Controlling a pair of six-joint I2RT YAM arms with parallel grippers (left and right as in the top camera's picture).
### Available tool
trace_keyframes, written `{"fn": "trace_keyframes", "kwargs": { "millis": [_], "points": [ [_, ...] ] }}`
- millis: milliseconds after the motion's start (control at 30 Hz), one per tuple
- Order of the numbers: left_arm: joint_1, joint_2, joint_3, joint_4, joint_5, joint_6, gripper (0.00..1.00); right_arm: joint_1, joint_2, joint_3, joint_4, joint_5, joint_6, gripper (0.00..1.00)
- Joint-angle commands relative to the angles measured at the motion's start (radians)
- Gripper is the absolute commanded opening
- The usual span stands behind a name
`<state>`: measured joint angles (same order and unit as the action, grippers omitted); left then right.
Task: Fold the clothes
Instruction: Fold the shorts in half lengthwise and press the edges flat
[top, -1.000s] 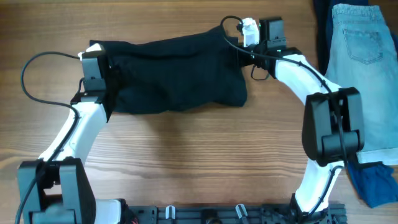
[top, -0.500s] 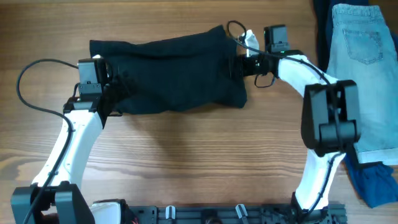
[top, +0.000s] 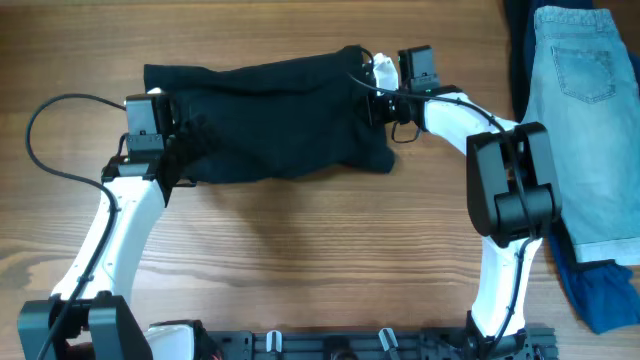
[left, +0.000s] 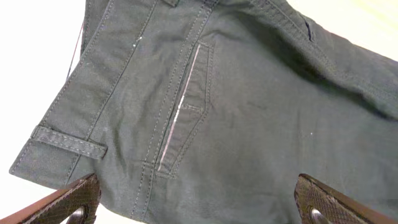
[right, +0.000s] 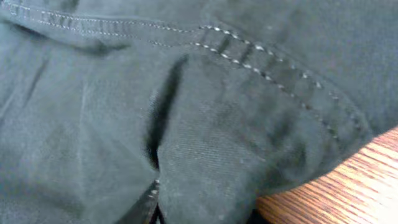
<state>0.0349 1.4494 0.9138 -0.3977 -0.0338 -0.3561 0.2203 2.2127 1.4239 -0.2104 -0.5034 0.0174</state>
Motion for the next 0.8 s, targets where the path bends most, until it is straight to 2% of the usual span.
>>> {"fn": "trace_keyframes", "kwargs": {
  "millis": [0,167,267,400,433,467,500,567,633,767],
  "points": [
    [0.007,-0.010,0.005,0.003,-0.016,0.012,1.00,-0.022,0.038,0.009,-0.036,0.105,0.091,0.04],
    [0.007,-0.010,0.005,0.003,-0.015,0.012,1.00,-0.136,-0.054,0.057,-0.173,0.104,0.112,0.04],
    [0.007,-0.010,0.005,0.004,0.018,0.012,1.00,-0.243,-0.150,0.091,-0.322,0.103,0.020,0.04],
    [0.006,-0.009,0.005,0.024,0.046,0.013,1.00,-0.284,-0.184,0.091,-0.444,0.103,-0.075,0.04],
    [0.006,-0.009,0.005,0.031,0.052,0.013,1.00,-0.282,-0.187,0.091,-0.461,0.083,-0.096,0.35],
    [0.006,-0.009,0.005,0.040,0.065,0.013,1.00,-0.282,-0.193,0.091,-0.464,0.072,-0.095,0.74],
    [0.006,-0.006,0.005,0.063,0.098,0.013,1.00,-0.283,-0.213,0.093,-0.464,0.054,-0.092,0.92],
    [0.006,0.002,0.005,0.090,0.113,0.013,1.00,-0.283,-0.248,0.105,-0.470,0.054,-0.093,0.99],
    [0.006,0.022,0.005,0.116,0.139,0.024,1.00,-0.288,-0.310,0.117,-0.479,0.055,-0.094,1.00],
    [0.006,0.101,0.005,0.129,0.176,0.065,0.99,-0.296,-0.319,0.117,-0.523,0.050,-0.097,1.00]
  ]
}}
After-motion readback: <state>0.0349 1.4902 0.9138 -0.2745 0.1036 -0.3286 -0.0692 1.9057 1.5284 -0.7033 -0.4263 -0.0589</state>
